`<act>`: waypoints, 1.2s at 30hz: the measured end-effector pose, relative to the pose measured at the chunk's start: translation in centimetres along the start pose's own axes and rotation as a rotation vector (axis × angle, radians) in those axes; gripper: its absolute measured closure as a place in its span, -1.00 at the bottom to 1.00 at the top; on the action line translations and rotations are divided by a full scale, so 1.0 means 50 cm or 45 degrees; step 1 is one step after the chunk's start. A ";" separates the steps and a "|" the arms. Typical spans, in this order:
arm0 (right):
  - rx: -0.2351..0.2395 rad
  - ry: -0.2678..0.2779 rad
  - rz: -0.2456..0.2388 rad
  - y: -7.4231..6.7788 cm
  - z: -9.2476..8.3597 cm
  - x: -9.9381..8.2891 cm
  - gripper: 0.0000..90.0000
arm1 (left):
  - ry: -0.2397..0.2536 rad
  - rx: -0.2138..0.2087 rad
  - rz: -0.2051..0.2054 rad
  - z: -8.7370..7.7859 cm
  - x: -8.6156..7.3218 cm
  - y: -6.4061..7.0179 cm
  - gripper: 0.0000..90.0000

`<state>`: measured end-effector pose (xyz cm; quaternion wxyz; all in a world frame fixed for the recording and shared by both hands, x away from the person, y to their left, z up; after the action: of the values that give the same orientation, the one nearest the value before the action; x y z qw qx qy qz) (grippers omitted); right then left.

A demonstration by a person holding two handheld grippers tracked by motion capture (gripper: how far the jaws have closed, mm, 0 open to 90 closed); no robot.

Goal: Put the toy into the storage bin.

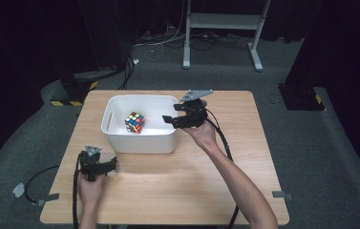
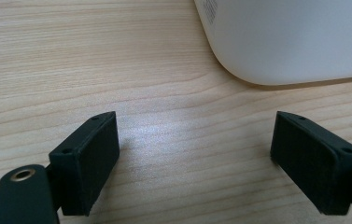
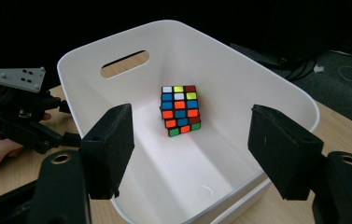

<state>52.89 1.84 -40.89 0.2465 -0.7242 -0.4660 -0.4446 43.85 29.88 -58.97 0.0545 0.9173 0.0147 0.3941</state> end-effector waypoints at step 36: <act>-0.060 0.058 0.004 0.021 -0.066 -0.011 -0.26 | 0.000 0.001 -0.001 0.000 0.000 0.000 -0.66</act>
<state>52.37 -1.41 -39.73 0.2407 -0.7201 -0.4486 -0.4715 43.85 29.87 -58.97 0.0544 0.9173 0.0151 0.3942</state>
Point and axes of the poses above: each handheld gripper's, and its own axes: z roughly forward along the jaws, x roughly out of its top, y roughly to its right, the point moved 9 cm from there along z, roughly forward along the jaws, and after that the axes turned 9 degrees about -z, right-handed, at the moved point
